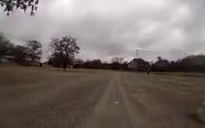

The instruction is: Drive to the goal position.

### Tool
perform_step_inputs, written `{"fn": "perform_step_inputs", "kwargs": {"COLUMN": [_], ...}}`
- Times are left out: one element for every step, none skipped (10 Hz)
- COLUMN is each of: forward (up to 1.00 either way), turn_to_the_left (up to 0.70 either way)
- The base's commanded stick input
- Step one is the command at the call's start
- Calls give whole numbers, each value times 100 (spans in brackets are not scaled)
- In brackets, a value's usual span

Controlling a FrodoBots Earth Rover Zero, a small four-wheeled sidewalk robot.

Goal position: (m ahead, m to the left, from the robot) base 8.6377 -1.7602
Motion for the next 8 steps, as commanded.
{"fn": "perform_step_inputs", "kwargs": {"forward": [70, 70, 70, 70, 70, 70, 70, 70], "turn_to_the_left": [-1, -1, -1, -1, -1, -1, -1, -1]}}
